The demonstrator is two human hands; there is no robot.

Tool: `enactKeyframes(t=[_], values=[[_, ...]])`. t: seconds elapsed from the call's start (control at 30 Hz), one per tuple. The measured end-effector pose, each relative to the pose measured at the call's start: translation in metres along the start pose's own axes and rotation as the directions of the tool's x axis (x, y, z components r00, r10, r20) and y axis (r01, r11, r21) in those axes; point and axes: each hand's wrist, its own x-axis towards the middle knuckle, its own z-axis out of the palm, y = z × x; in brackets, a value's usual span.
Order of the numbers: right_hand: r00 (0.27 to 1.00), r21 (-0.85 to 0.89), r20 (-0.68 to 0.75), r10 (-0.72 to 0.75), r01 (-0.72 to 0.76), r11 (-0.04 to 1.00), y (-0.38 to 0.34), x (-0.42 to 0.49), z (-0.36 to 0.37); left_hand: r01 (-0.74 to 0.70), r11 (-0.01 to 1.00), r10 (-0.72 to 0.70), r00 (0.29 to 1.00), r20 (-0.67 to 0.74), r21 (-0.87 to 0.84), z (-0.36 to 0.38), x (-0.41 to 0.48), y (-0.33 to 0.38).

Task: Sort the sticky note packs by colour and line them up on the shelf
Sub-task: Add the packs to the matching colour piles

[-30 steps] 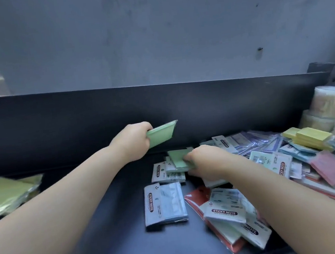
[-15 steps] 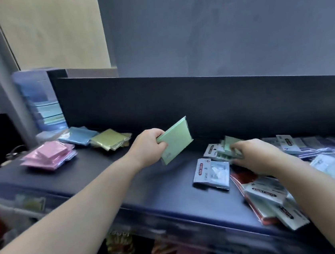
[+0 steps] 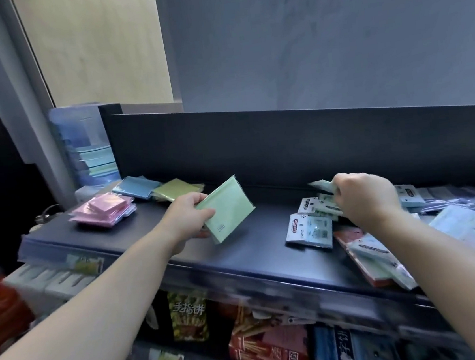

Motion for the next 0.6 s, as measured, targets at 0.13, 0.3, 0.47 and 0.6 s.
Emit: enactKeyframes(t=[0.13,0.3,0.47,0.6], values=[[0.973,0.293,-0.228,-0.033,0.1,0.951,-0.04,-0.005,-0.02,0.065,0.995,-0.061,0.997,0.052,-0.079,-0.019,0.006,-0.011],[0.933,0.498,-0.352,-0.066,0.247,0.831,-0.11,-0.011,-0.027,0.104,0.987,-0.094,0.992,0.082,-0.124,-0.057,0.024,-0.029],[0.895,0.561,-0.399,-0.199,0.41,0.719,-0.189,-0.007,-0.017,0.098,0.995,-0.097,0.994,0.052,-0.02,-0.103,0.043,-0.053],[0.908,0.596,-0.34,-0.244,0.409,0.691,-0.236,-0.002,-0.009,0.137,0.99,-0.137,0.99,0.028,-0.029,-0.131,0.063,-0.07]])
